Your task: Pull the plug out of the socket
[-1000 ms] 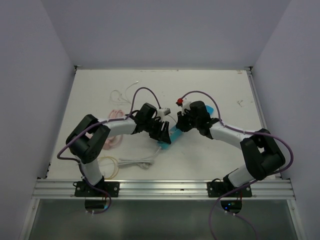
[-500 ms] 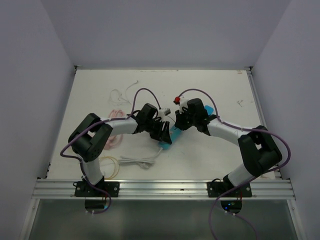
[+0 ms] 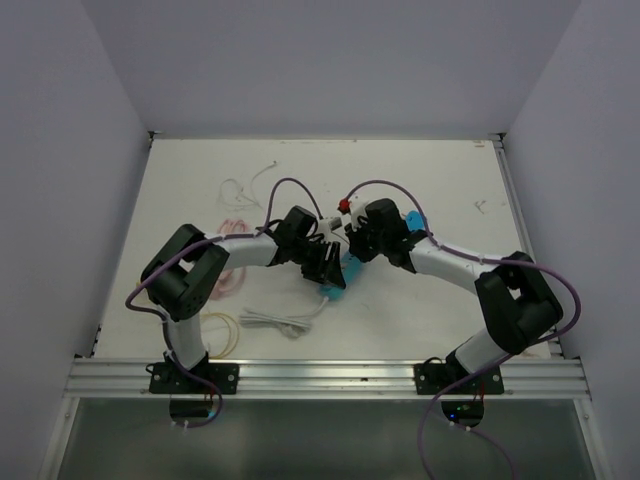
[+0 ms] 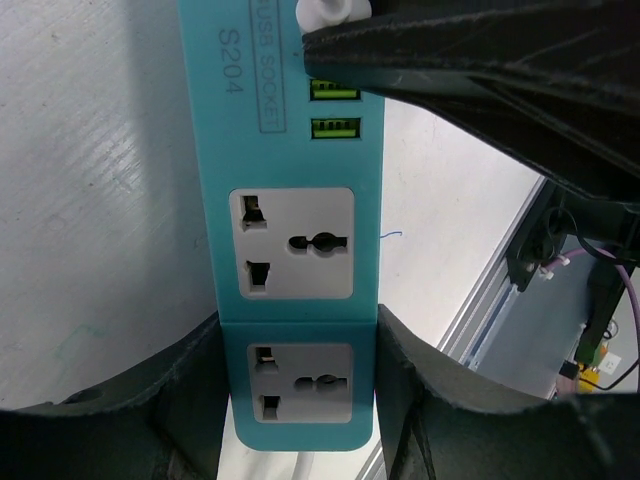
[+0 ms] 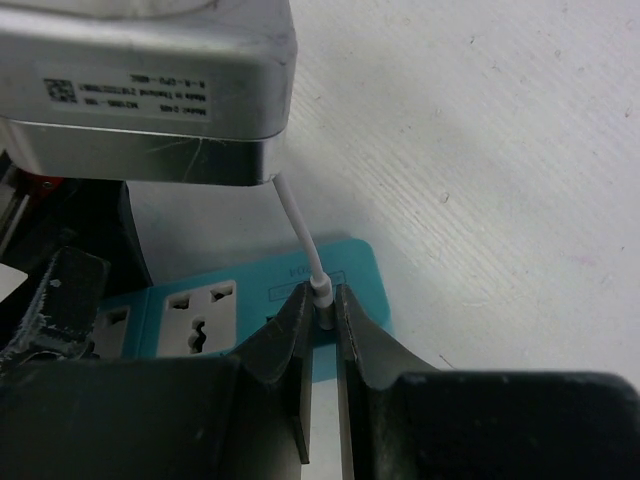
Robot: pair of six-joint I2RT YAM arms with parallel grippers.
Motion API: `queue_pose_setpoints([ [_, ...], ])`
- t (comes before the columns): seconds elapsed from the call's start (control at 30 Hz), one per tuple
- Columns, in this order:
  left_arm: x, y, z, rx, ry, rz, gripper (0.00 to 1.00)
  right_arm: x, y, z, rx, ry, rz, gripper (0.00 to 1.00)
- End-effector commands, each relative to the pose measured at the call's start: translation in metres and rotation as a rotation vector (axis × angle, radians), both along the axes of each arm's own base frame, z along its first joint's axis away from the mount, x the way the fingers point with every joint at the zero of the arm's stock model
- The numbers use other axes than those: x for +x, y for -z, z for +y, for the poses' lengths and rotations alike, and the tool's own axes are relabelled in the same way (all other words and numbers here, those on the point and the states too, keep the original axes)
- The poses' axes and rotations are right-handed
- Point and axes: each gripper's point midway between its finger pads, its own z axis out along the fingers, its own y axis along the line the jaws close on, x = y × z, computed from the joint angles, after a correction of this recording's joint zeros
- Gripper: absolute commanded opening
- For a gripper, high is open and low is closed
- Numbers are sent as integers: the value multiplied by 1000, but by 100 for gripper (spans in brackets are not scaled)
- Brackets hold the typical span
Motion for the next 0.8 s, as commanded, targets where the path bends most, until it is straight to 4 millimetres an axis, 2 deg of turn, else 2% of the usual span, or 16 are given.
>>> queue_pose_setpoints([
  [0.0,-18,-29,-30,-140,144,7,0,24,-47,38,101,-56,-155,0],
  [0.2,-9,-30,-23,-112,119,-29,0,22,-44,30,77,-25,-137,0],
  [0.27,-4,-28,-19,-82,105,-66,0,20,-45,29,84,-8,-114,11],
  [0.3,-2,-27,-17,-71,100,-77,0,19,-46,29,93,2,-107,22],
  [0.4,2,-26,-13,-44,81,-121,0,16,-53,30,132,43,-73,45],
  [0.5,6,-22,-8,-17,55,-146,0,17,-59,26,155,93,-71,60],
  [0.57,9,-21,-6,-3,36,-164,0,19,-61,20,158,129,-75,69],
  [0.77,26,-22,4,47,-57,-238,0,11,-59,-11,130,284,-32,82],
])
